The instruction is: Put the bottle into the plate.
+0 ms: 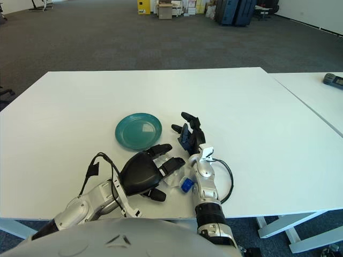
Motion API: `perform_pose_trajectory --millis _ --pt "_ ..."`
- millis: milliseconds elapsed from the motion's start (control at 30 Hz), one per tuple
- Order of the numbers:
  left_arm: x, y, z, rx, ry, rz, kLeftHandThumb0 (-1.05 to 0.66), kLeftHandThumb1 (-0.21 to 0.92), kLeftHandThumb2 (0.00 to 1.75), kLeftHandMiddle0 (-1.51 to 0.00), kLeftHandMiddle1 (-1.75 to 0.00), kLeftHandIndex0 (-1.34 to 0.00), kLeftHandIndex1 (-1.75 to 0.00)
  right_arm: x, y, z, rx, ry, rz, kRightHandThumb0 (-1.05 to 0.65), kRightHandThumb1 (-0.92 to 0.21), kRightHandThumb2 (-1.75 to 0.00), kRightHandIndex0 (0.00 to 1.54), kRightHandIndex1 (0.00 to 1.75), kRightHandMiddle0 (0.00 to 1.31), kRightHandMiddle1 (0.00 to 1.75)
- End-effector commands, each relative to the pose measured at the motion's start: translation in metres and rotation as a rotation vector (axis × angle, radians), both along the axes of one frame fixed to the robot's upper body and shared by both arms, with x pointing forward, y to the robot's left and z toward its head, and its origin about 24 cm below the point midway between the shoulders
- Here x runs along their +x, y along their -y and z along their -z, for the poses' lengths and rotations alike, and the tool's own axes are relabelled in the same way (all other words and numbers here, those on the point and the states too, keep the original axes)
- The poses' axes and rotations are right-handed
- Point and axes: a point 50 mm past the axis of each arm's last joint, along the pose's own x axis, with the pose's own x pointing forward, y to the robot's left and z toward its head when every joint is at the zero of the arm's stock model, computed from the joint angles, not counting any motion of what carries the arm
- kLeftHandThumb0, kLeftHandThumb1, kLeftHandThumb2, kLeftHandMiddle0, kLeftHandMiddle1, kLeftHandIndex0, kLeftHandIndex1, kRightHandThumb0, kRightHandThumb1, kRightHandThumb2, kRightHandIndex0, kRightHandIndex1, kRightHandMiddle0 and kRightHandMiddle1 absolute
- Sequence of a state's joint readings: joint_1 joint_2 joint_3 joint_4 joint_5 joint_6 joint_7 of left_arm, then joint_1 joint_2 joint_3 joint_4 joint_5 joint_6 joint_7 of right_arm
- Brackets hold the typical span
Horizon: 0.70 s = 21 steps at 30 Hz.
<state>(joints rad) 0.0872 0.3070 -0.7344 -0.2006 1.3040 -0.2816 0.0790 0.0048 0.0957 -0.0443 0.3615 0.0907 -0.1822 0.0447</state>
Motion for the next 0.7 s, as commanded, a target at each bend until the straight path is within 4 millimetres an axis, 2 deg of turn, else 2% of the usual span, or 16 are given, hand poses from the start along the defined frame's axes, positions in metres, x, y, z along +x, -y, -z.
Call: perform_pose_trajectory --millis 0,100,167,300,400,500,667 --pt "0.0075 0.0000 0.0006 -0.022 0.021 0.005 -1.02 0.92 0.86 -0.30 -0.69 0.00 -1.04 -0.0154 0.0018 0.0223 -0.002 -0.158 0.007 -0.66 -0.92 -0.83 0.48 0.41 0.05 0.86" --pt "0.0117 0.0003 0.0052 -0.044 0.008 0.016 -1.01 0.92 0.84 -0.24 -0.94 0.00 -1.14 -0.0156 0.0027 0.0223 -0.008 -0.167 0.007 -0.67 -0.92 -0.85 0.49 0.40 0.05 0.85" --pt "0.0135 0.0007 0.0076 -0.062 -0.002 0.022 -1.01 0.92 0.83 -0.23 -1.01 0.00 -1.18 -0.0156 0.0032 0.0224 -0.005 -0.171 0.007 -0.67 -0.92 -0.86 0.49 0.40 0.05 0.85" --pt "0.0145 0.0014 0.0080 -0.138 -0.014 0.028 -0.97 0.92 0.80 -0.16 -1.45 0.00 -1.34 -0.0158 0.0037 0.0223 0.009 -0.170 0.005 -0.68 -0.92 -0.87 0.50 0.39 0.04 0.85" --pt "0.0155 0.0027 0.0086 -0.218 -0.017 0.022 -0.96 0.92 0.78 -0.14 -1.63 0.00 -1.42 -0.0160 0.0042 0.0227 0.024 -0.168 0.003 -0.67 -0.92 -0.87 0.50 0.38 0.04 0.85" --pt "0.0161 0.0037 0.0090 -0.291 -0.013 0.014 -0.94 0.92 0.77 -0.17 -1.71 -0.02 -1.48 -0.0163 0.0050 0.0232 0.037 -0.167 0.002 -0.67 -0.92 -0.87 0.50 0.37 0.05 0.86" --pt "0.0162 0.0052 0.0091 -0.422 0.000 -0.004 -0.91 0.92 0.75 -0.26 -1.74 -0.06 -1.55 -0.0155 0.0079 0.0259 0.047 -0.171 0.005 -0.66 -0.92 -0.85 0.52 0.37 0.06 0.86"
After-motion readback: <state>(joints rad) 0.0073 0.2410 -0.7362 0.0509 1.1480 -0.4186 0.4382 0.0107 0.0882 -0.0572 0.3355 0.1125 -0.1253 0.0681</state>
